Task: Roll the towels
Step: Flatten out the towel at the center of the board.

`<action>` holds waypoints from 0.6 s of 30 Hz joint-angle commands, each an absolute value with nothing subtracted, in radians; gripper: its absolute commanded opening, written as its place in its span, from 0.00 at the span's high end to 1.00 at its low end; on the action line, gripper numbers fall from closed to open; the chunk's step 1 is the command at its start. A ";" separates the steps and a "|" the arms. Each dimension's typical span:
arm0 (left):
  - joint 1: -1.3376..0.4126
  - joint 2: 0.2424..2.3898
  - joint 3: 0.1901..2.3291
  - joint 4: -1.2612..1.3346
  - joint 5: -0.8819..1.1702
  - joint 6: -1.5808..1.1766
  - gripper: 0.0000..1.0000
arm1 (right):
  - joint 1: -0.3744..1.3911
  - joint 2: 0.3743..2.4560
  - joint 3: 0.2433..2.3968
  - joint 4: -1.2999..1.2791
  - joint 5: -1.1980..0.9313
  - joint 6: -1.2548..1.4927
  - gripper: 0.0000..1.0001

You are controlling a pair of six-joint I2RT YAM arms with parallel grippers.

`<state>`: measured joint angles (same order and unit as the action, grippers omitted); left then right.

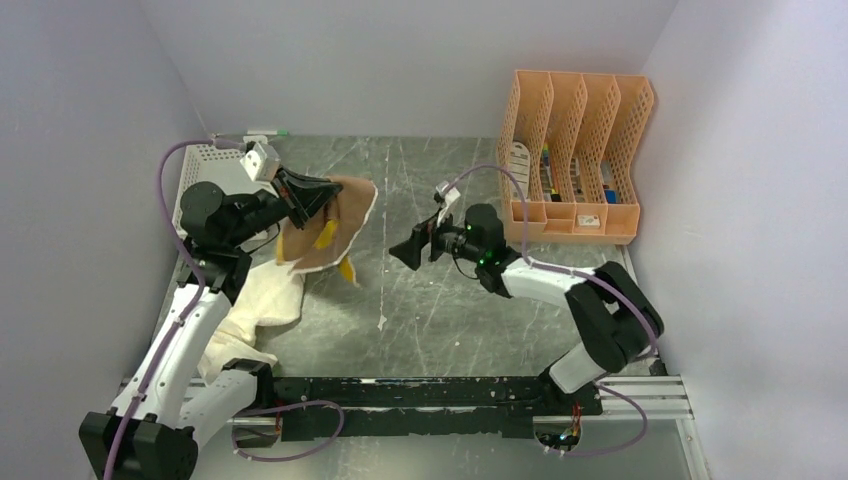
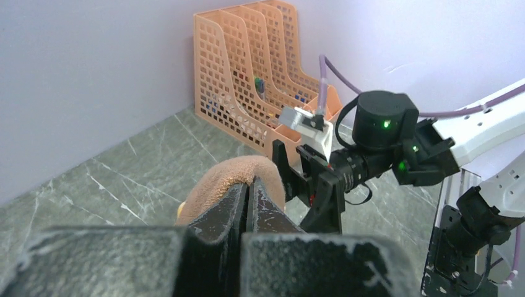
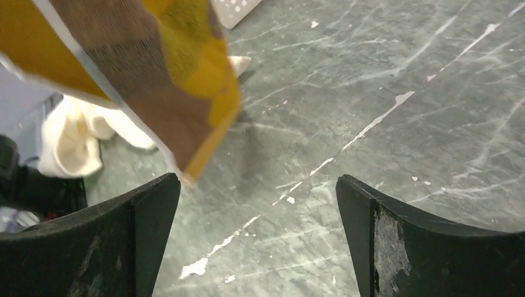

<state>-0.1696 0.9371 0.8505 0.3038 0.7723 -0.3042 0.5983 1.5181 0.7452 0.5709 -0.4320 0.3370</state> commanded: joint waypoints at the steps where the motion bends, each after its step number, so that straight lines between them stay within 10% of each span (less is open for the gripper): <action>1: -0.158 0.919 0.873 0.166 0.800 -0.226 0.93 | 0.595 1.575 0.640 1.046 -0.534 0.197 0.00; 18: -0.146 0.930 0.966 0.028 0.803 -0.148 0.93 | 0.757 1.726 0.693 1.053 -0.602 -0.123 0.14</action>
